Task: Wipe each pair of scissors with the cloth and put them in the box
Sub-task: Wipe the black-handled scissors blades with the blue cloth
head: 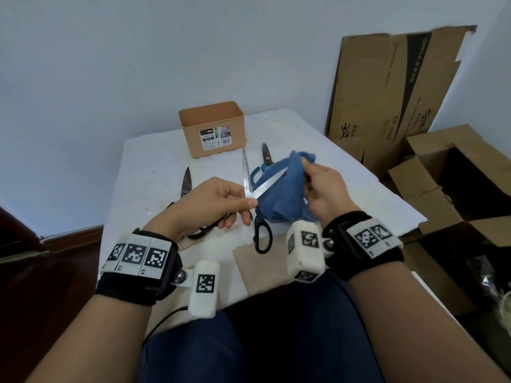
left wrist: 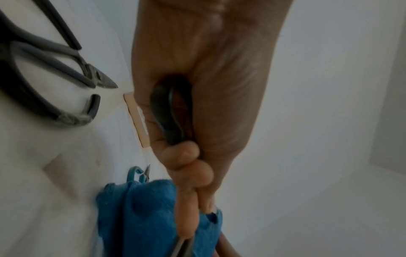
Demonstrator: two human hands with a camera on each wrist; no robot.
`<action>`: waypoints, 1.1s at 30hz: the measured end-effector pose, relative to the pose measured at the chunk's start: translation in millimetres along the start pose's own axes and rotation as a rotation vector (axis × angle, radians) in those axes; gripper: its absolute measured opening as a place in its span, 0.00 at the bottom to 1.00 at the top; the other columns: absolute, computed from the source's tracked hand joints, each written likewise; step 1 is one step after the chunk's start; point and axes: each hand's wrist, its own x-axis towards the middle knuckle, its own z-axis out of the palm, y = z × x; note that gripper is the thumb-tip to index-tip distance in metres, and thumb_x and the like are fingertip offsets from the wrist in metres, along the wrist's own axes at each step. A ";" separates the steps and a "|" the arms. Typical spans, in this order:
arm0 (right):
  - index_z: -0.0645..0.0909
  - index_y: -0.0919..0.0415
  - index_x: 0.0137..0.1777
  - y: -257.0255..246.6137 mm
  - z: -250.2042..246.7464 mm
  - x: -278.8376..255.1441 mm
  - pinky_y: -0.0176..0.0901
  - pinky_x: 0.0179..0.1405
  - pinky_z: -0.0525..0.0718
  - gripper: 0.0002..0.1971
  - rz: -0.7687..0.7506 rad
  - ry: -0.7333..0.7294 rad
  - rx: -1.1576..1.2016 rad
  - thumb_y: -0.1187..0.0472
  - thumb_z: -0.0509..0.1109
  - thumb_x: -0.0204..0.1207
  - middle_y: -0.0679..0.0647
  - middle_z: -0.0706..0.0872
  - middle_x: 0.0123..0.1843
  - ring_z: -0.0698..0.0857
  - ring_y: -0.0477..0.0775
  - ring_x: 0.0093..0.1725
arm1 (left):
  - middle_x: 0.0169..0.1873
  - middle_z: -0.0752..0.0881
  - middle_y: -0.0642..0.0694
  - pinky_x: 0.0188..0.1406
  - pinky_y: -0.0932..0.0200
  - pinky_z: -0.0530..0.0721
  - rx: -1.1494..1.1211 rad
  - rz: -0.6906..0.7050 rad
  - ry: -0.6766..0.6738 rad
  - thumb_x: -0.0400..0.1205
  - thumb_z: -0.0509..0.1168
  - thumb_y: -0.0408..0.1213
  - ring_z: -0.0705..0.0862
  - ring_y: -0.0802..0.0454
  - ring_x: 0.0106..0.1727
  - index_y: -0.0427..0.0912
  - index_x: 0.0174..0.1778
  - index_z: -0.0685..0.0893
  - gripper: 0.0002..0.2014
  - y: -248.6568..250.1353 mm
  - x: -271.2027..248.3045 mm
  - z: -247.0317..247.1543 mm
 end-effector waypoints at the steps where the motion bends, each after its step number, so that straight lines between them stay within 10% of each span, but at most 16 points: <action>1: 0.85 0.65 0.41 -4.3 -4.7 2.7 0.37 0.30 0.84 0.08 -0.017 0.016 -0.014 0.60 0.74 0.79 0.57 0.86 0.36 0.85 0.49 0.34 | 0.17 0.83 0.54 0.27 0.70 0.73 -0.004 -0.001 0.007 0.86 0.67 0.40 0.72 0.60 0.18 0.24 0.43 0.85 0.18 -2.0 -1.5 -3.0; 6: 0.86 0.54 0.51 -8.9 -6.9 4.5 0.40 0.43 0.86 0.08 -0.105 -0.021 -0.137 0.52 0.67 0.83 0.51 0.90 0.52 0.87 0.51 0.53 | 0.18 0.82 0.51 0.24 0.71 0.71 0.009 -0.018 0.025 0.84 0.69 0.44 0.71 0.57 0.18 0.28 0.40 0.87 0.19 -4.0 -0.8 -13.3; 12: 0.87 0.51 0.44 -30.2 2.1 5.3 0.56 0.62 0.86 0.10 -0.398 -0.099 -0.441 0.52 0.66 0.83 0.50 0.91 0.45 0.88 0.51 0.51 | 0.17 0.83 0.51 0.23 0.70 0.71 0.066 -0.041 -0.039 0.84 0.69 0.42 0.72 0.58 0.18 0.29 0.40 0.87 0.18 -0.1 2.0 -18.4; 20: 0.87 0.54 0.34 -42.7 23.7 -13.9 0.35 0.34 0.73 0.10 -0.470 -0.548 -1.256 0.53 0.75 0.75 0.47 0.84 0.29 0.78 0.42 0.31 | 0.19 0.82 0.48 0.27 0.65 0.73 0.145 -0.068 -0.112 0.82 0.71 0.46 0.73 0.54 0.20 0.33 0.36 0.89 0.18 5.8 8.9 -21.3; 33: 0.82 0.58 0.34 -30.7 33.5 -14.3 0.40 0.30 0.68 0.11 -0.452 -0.713 -1.514 0.56 0.74 0.76 0.53 0.79 0.30 0.73 0.47 0.30 | 0.18 0.82 0.48 0.26 0.67 0.74 0.166 -0.059 -0.173 0.82 0.73 0.42 0.72 0.54 0.20 0.29 0.37 0.88 0.17 5.2 15.9 -25.8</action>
